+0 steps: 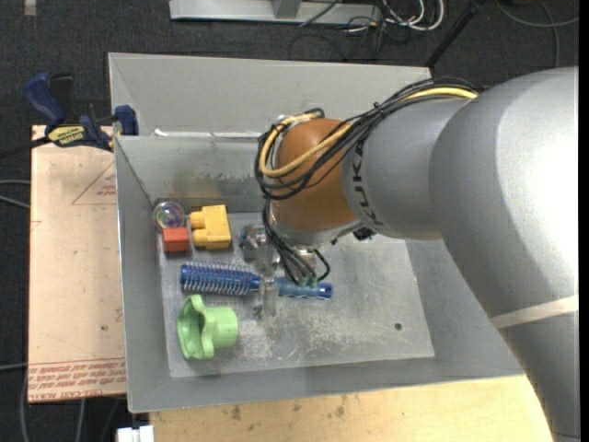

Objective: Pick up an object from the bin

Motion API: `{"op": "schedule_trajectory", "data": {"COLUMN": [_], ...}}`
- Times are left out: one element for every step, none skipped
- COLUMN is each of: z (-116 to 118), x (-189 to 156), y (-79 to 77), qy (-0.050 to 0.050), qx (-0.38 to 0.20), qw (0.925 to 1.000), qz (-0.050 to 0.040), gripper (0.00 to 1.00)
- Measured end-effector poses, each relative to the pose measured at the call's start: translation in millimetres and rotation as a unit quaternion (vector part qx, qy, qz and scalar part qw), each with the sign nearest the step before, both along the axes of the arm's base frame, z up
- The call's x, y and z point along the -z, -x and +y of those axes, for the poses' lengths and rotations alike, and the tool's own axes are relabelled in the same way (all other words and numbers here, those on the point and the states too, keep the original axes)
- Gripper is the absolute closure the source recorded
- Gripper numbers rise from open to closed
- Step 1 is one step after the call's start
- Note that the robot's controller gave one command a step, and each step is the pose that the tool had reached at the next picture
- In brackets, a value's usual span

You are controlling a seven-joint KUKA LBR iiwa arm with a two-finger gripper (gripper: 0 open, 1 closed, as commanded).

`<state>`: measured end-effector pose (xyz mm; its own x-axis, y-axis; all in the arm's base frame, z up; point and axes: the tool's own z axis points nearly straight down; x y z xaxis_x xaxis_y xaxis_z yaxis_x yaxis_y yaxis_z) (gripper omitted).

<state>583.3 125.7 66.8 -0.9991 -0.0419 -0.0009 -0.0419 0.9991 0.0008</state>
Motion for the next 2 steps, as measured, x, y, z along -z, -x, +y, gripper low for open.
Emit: {"op": "schedule_trajectory", "data": {"z": [0.1,8.9], "x": [-3.5,-156.5], "y": [-0.1,20.9], "qy": [0.0,-0.001], "qx": [0.0,-0.007], "qw": [1.0,1.0], "qz": [-0.0003,-0.0038], "gripper": [1.0,1.0]}}
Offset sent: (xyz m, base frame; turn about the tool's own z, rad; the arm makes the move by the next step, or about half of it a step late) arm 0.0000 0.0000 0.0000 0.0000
